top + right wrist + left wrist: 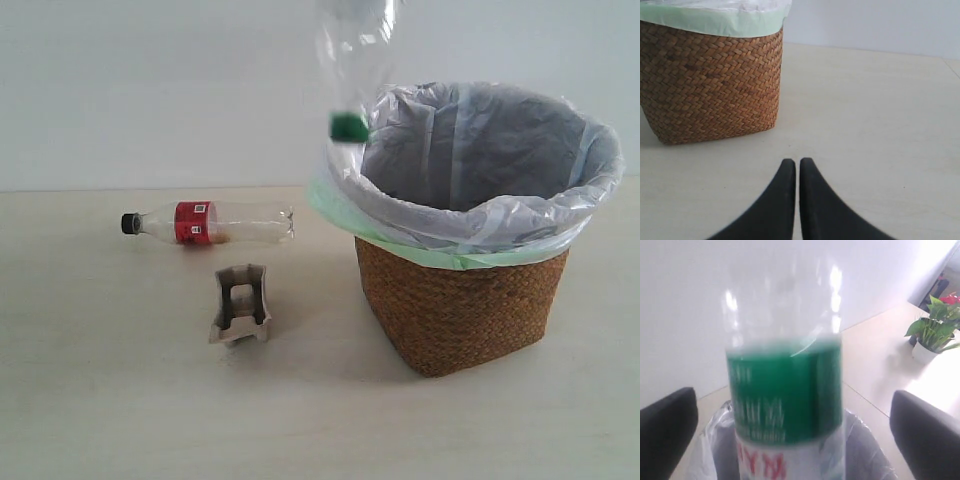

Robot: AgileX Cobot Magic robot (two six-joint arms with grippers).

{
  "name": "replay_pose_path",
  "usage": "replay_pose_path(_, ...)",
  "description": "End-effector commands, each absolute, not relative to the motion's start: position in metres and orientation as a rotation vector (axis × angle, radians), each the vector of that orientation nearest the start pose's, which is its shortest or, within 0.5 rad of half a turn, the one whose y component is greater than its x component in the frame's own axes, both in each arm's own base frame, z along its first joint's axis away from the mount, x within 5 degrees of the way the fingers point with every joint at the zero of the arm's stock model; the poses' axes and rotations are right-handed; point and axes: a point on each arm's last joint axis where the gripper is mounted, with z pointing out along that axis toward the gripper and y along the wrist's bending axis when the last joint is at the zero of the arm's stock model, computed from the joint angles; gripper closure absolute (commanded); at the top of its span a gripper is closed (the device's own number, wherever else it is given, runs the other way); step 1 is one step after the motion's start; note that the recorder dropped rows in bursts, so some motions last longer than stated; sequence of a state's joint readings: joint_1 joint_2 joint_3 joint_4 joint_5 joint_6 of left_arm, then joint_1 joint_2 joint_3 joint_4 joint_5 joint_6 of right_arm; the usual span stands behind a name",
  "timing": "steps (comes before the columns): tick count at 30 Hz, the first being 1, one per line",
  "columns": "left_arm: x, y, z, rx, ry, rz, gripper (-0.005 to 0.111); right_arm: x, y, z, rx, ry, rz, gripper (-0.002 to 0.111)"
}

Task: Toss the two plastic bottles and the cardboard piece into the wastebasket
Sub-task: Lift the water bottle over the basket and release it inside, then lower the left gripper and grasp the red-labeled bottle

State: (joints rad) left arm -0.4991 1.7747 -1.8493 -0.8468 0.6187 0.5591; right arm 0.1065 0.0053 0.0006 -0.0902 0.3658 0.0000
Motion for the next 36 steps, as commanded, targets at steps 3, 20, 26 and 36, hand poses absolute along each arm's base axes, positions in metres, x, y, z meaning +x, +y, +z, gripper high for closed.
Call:
replay_pose_path(3, 0.359, -0.243, 0.413, 0.598, 1.867, -0.874, 0.005, 0.053, 0.002, 0.181, -0.15, 1.833, -0.02, 0.108)
replay_pose_path(20, 0.374, -0.185, 0.386, 0.426, 2.264, -0.411, 0.018, 0.053, 0.002, 0.181, -0.15, 1.833, -0.02, 0.108)
replay_pose_path(26, 0.384, -0.142, 0.368, 0.352, 2.415, -0.201, 0.029, 0.053, 0.002, 0.181, -0.15, 1.833, -0.02, 0.108)
replay_pose_path(36, 0.39, -0.133, 0.292, 1.361, 2.362, 0.212, 0.029, 0.053, 0.002, 0.181, -0.15, 1.833, -0.02, 0.108)
